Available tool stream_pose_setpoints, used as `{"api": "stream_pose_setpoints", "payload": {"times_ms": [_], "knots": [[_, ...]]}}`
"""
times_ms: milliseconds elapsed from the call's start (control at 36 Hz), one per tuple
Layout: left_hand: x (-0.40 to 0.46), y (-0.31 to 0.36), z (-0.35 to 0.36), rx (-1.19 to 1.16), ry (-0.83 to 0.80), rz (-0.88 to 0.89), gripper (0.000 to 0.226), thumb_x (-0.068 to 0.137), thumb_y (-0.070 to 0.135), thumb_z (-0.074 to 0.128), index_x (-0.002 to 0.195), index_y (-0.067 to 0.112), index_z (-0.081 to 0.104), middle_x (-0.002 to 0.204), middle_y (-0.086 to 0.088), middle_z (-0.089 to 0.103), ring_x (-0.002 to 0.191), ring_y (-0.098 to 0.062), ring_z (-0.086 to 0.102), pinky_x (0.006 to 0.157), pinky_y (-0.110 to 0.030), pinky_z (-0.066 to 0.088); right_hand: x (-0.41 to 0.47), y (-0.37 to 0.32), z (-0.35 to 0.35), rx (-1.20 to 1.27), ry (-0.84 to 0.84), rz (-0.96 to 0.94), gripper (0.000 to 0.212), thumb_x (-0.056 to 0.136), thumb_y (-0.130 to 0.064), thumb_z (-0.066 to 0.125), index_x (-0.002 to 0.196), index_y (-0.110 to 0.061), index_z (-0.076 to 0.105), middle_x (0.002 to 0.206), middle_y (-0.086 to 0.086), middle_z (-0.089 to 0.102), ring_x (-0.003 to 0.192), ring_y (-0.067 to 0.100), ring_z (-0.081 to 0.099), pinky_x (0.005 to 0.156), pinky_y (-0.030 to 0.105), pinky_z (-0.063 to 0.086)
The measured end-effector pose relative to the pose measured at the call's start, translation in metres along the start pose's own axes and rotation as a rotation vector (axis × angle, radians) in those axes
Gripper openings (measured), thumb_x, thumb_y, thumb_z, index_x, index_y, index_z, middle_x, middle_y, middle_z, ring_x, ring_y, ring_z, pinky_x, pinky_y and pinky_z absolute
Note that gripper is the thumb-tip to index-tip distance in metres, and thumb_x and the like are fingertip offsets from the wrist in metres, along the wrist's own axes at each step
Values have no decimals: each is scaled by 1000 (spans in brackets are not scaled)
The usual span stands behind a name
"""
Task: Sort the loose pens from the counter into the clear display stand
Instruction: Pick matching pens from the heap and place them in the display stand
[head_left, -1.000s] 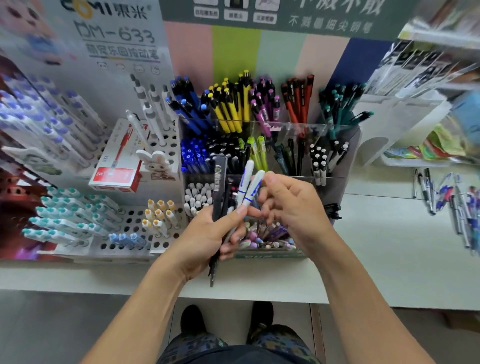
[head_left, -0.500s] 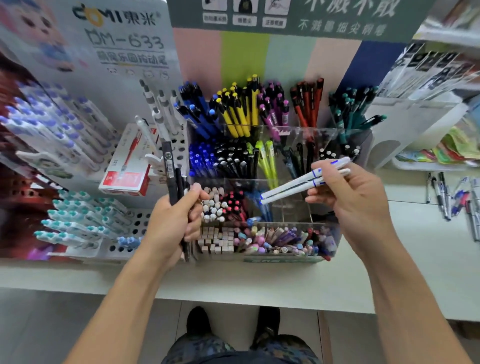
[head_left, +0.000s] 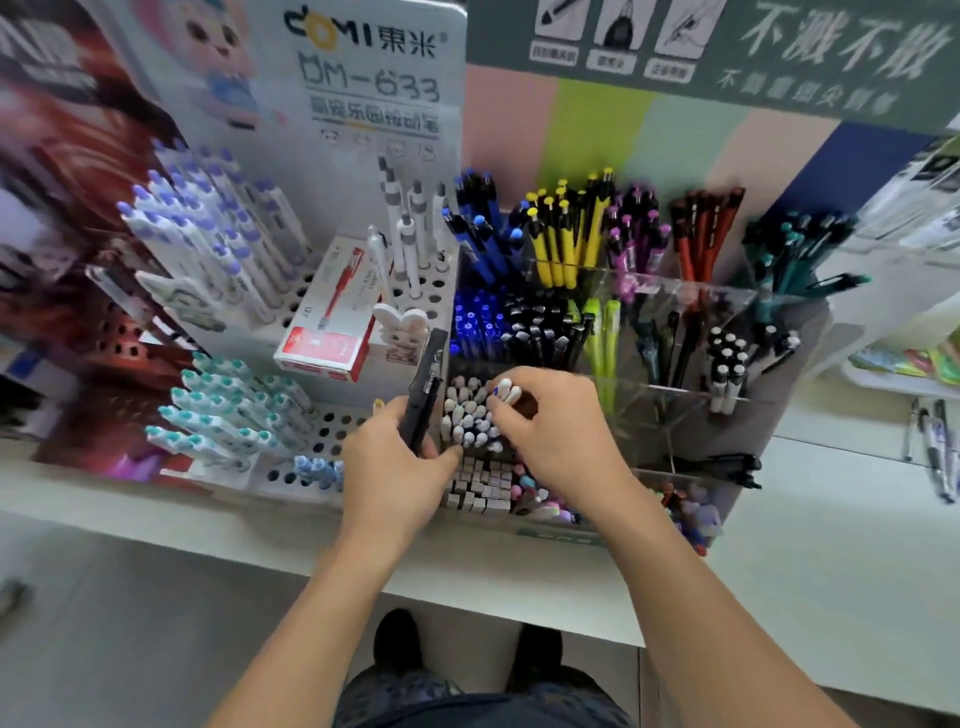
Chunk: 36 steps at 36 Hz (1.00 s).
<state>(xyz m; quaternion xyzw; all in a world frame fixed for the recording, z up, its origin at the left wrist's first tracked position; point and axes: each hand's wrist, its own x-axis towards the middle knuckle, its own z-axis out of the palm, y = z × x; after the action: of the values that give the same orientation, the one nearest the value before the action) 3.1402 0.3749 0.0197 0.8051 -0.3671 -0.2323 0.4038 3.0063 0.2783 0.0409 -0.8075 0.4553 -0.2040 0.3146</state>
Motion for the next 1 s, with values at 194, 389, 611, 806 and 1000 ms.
{"api": "stream_pose_setpoints", "payload": {"times_ms": [194, 389, 611, 806, 1000], "knots": [[3, -5, 2, -61, 15, 24, 32, 74, 18, 89, 82, 35, 63, 61, 5, 64, 63, -2, 62, 57, -8, 43, -5, 7, 5, 12, 52, -85, 22, 99, -34, 63, 103, -18, 78, 92, -2, 62, 84, 9, 58, 76, 19, 45], [5, -4, -8, -286, -156, -59, 13, 85, 28, 80, 94, 30, 70, 65, -8, 62, 53, -13, 57, 53, -31, 50, -6, 15, 12, 5, 135, -129, 19, 95, -21, 69, 111, -16, 78, 89, 1, 68, 80, 12, 62, 74, 25, 49], [1, 6, -16, -1012, -654, -325, 35, 94, 20, 47, 120, 3, 62, 67, -3, 41, 42, -7, 29, 38, -19, 24, -17, 27, 35, -223, 264, -303, 25, 92, -5, 68, 116, -4, 73, 92, 7, 69, 82, 24, 62, 71, 39, 56], [-6, 24, -7, -1042, -738, -313, 31, 92, 22, 55, 116, 3, 62, 67, -2, 44, 44, -8, 32, 39, -18, 28, -27, 13, 17, -169, 278, -218, 26, 98, -12, 57, 121, -8, 70, 102, 6, 61, 93, 21, 57, 79, 33, 51], [-9, 45, 17, -772, -721, -199, 6, 90, 15, 65, 87, 10, 63, 67, -9, 65, 39, -7, 38, 34, -17, 27, -34, 4, -50, 679, 81, 188, 12, 89, -8, 75, 100, -10, 77, 70, -3, 64, 59, 3, 56, 55, 16, 45]]}}
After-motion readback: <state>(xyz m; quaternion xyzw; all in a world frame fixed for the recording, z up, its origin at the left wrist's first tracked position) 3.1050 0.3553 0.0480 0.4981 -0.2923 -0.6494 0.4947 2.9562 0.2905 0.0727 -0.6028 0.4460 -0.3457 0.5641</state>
